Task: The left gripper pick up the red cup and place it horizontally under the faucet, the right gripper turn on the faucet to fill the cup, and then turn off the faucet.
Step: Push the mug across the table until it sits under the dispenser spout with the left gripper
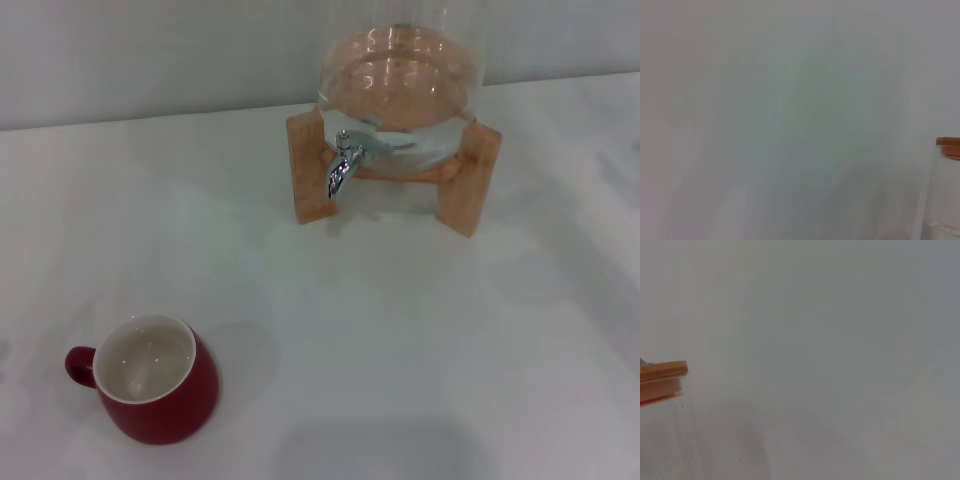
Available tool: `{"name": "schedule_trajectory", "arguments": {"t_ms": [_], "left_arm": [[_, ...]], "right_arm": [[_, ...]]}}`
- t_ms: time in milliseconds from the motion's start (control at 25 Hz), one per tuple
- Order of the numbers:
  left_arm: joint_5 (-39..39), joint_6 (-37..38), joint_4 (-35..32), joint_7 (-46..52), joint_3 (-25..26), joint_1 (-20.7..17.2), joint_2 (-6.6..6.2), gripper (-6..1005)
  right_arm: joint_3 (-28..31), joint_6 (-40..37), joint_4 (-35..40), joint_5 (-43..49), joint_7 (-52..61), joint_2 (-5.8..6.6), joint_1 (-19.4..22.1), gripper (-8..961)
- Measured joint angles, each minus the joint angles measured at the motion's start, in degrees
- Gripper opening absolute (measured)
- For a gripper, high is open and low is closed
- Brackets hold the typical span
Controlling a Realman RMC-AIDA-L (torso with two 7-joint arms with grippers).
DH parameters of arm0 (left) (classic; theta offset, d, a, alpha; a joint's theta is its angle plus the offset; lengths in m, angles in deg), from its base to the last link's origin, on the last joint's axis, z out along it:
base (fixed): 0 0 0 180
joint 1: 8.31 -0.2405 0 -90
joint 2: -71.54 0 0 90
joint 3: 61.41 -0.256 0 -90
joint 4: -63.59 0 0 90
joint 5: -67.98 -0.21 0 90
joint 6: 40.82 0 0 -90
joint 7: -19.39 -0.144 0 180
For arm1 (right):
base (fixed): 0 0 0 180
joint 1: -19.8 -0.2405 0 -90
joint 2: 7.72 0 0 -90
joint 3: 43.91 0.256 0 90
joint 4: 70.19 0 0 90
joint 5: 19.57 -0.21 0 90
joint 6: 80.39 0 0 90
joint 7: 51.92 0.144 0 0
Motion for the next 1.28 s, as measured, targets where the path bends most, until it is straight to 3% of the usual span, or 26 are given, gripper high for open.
{"name": "schedule_trajectory", "arguments": {"t_ms": [1280], "left_arm": [[-5.18, -0.04, 1.17, -7.16, -0.17, 0.44, 0.34, 879]], "right_arm": [[0.09, -0.58, 0.18, -0.06, -0.18, 0.00, -0.23, 631]]}}
